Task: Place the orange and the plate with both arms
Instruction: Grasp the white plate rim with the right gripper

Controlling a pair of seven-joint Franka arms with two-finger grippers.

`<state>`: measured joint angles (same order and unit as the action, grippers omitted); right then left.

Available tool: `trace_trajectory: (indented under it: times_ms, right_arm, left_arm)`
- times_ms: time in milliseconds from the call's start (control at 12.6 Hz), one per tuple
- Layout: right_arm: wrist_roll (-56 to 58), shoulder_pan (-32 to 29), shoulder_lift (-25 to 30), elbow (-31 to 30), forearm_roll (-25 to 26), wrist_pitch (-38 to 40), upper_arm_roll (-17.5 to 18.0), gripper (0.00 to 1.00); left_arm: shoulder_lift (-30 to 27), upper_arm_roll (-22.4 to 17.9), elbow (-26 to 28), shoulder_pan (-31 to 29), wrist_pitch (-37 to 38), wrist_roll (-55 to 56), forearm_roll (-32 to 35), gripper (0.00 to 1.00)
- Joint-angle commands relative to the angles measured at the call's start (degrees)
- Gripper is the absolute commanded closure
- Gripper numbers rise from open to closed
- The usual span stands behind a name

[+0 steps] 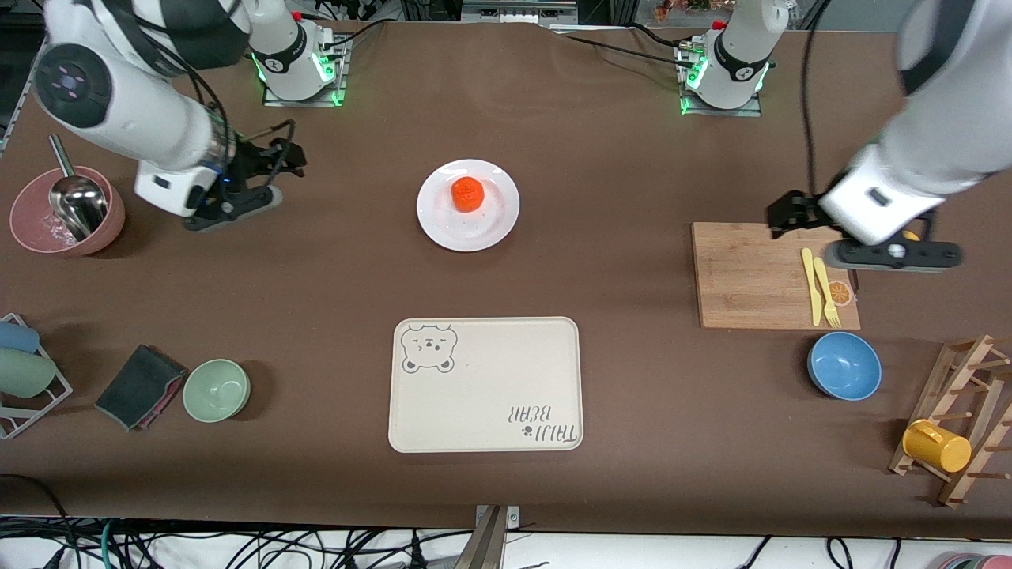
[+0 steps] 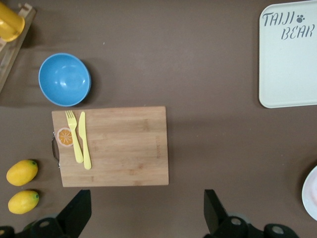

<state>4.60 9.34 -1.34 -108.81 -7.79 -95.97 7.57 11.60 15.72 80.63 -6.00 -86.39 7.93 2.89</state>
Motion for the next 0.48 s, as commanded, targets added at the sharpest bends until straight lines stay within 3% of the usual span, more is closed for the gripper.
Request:
trace_trajectory:
  times_ms: [0, 159, 318, 397]
  right_arm:
    - [0.49, -0.29, 1.6, -9.02, -6.07, -7.36, 1.4, 0.0]
    - [3.82, -0.29, 1.69, -15.44, -13.27, -14.39, 2.1, 0.0]
    - [9.26, -0.29, 1.26, -20.72, -19.68, -21.24, 2.54, 0.0]
    - [12.16, -0.29, 0.73, -23.35, -23.81, -25.02, 3.5, 0.0]
  left_arm:
    - [-3.23, -1.81, 1.89, -0.7, 0.43, -2.57, -1.57, 0.0]
    - [-4.12, -10.84, 4.35, 7.36, -0.27, -2.13, -1.75, 0.0]
    - [-8.49, -12.47, 9.08, 8.72, -3.07, -3.87, -4.02, 0.0]
    - [-12.78, -11.86, 14.76, 8.72, -7.87, -3.27, -3.86, 0.0]
